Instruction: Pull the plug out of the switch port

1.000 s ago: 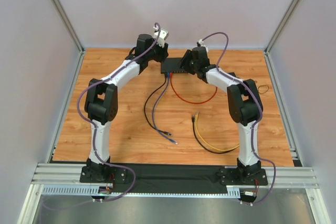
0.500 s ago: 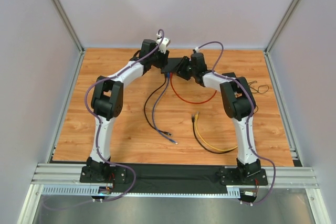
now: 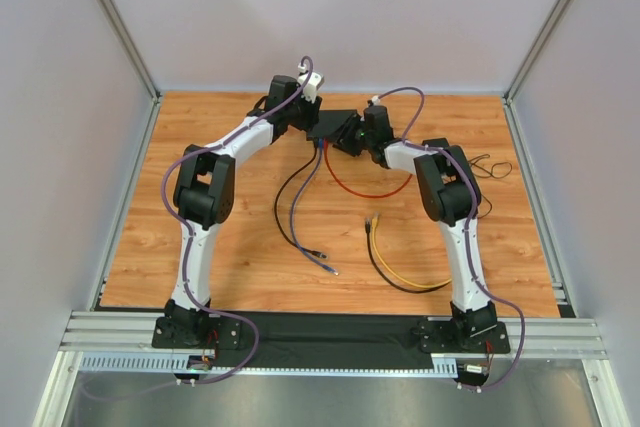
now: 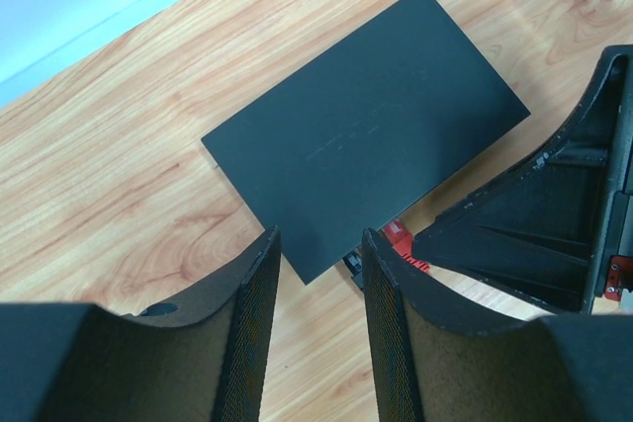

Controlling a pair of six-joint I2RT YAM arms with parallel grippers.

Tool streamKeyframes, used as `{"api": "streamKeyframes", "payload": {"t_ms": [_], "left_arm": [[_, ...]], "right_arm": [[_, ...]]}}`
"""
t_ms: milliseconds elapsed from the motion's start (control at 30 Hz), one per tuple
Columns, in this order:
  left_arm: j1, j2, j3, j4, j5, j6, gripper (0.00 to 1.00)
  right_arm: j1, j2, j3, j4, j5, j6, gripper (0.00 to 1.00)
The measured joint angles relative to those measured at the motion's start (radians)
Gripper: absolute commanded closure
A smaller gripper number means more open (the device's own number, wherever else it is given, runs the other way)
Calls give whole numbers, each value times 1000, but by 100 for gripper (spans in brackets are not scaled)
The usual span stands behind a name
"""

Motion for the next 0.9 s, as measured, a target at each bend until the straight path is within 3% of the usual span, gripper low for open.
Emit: {"api": "streamKeyframes", "payload": {"t_ms": [233,700,900], "left_arm": [[0,0,0,-1,1,0,54],[0,0,0,-1,2,0,54],[0,0,0,-2,9,5,53]], "right_arm": [[-1,35,37,24,-13,38,60],[-13,71,63,41,-29,100,73],[-13,97,104,25,-43,107,90]]}}
